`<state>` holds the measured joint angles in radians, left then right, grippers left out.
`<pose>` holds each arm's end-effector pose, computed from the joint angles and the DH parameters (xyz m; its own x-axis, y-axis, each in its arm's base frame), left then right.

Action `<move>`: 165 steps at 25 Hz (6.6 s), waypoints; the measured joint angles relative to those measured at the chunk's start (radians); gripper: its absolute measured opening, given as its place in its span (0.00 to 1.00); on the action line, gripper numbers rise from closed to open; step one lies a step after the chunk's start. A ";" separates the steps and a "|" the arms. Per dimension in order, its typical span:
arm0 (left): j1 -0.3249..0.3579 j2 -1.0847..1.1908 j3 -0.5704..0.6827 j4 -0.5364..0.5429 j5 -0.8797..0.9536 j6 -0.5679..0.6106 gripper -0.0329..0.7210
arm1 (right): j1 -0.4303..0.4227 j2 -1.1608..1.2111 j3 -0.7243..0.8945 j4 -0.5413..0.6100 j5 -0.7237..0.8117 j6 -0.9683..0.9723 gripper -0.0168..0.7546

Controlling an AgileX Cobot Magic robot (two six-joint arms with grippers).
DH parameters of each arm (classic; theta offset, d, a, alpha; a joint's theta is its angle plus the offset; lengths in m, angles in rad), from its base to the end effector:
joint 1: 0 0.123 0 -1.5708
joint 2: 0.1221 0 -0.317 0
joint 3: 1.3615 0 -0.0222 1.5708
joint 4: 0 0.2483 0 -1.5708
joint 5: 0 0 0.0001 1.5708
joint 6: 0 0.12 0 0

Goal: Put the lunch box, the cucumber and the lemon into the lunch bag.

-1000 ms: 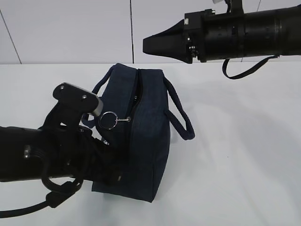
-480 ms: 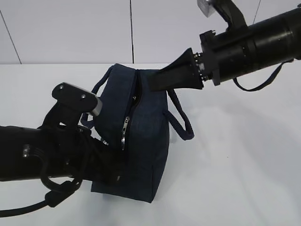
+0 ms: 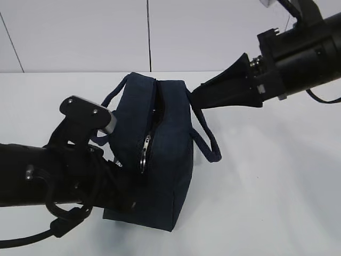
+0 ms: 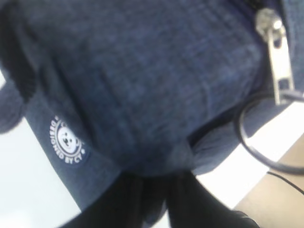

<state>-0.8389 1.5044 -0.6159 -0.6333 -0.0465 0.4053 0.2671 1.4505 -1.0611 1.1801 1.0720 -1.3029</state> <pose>0.1982 -0.2157 0.1936 -0.6150 0.3473 -0.7079 0.6073 0.7813 -0.1443 0.2511 0.1698 0.3319 -0.4178 -0.3737 -0.8281 -0.8991 0.3007 0.3180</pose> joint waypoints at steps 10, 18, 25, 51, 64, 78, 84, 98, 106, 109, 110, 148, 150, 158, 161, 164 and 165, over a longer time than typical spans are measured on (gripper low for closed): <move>0.000 -0.015 0.000 0.000 0.194 0.000 0.51 | 0.000 -0.085 0.042 -0.006 -0.014 0.036 0.03; 0.000 -0.170 0.002 0.005 0.306 0.000 0.51 | 0.000 -0.153 0.044 -0.042 -0.040 0.106 0.03; 0.000 -0.353 0.003 0.024 0.418 -0.002 0.51 | 0.000 -0.255 0.086 -0.051 -0.046 0.152 0.03; 0.000 -0.859 0.005 0.202 0.615 -0.241 0.51 | 0.372 -0.341 0.160 -0.167 -0.372 0.425 0.03; 0.000 -0.876 -0.133 0.332 0.658 -0.322 0.51 | 0.550 -0.325 0.414 -0.055 -0.825 0.593 0.03; 0.000 -0.876 -0.138 0.385 0.640 -0.332 0.51 | 0.616 -0.132 0.414 0.240 -0.790 0.458 0.35; 0.000 -0.876 -0.138 0.386 0.617 -0.332 0.51 | 0.616 -0.132 0.414 0.460 -0.790 0.295 0.49; 0.000 -0.876 -0.138 0.386 0.595 -0.332 0.51 | 0.616 -0.069 0.414 0.637 -0.821 0.157 0.50; 0.000 -0.876 -0.138 0.386 0.594 -0.332 0.51 | 0.616 0.002 0.340 0.640 -0.821 0.155 0.50; 0.000 -0.876 -0.138 0.386 0.592 -0.332 0.51 | 0.616 0.016 0.327 0.641 -0.834 0.167 0.50; 0.000 -0.876 -0.138 0.386 0.592 -0.332 0.51 | 0.616 0.018 0.327 0.641 -0.842 0.169 0.50; 0.000 -0.876 -0.138 0.386 0.592 -0.332 0.51 | 0.617 0.088 0.287 0.650 -0.957 0.218 0.15; 0.000 -0.876 -0.138 0.386 0.592 -0.332 0.51 | 0.617 0.088 0.287 0.650 -0.957 0.218 0.09; 0.000 -0.876 -0.138 0.386 0.592 -0.332 0.51 | 0.617 0.088 0.285 0.650 -0.920 0.218 0.03; 0.000 -0.876 -0.138 0.386 0.592 -0.332 0.51 | 0.617 0.083 0.285 0.650 -0.886 0.218 0.03; 0.000 -0.876 -0.138 0.386 0.592 -0.332 0.51 | 0.617 0.063 0.285 0.650 -0.866 0.218 0.03; 0.000 -0.876 -0.138 0.386 0.592 -0.332 0.51 | 0.617 0.055 0.285 0.650 -0.861 0.218 0.03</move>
<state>-0.8389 0.6280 -0.7536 -0.2472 0.5453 0.0731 0.8843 1.5053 -0.7757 1.8304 0.2106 -1.0848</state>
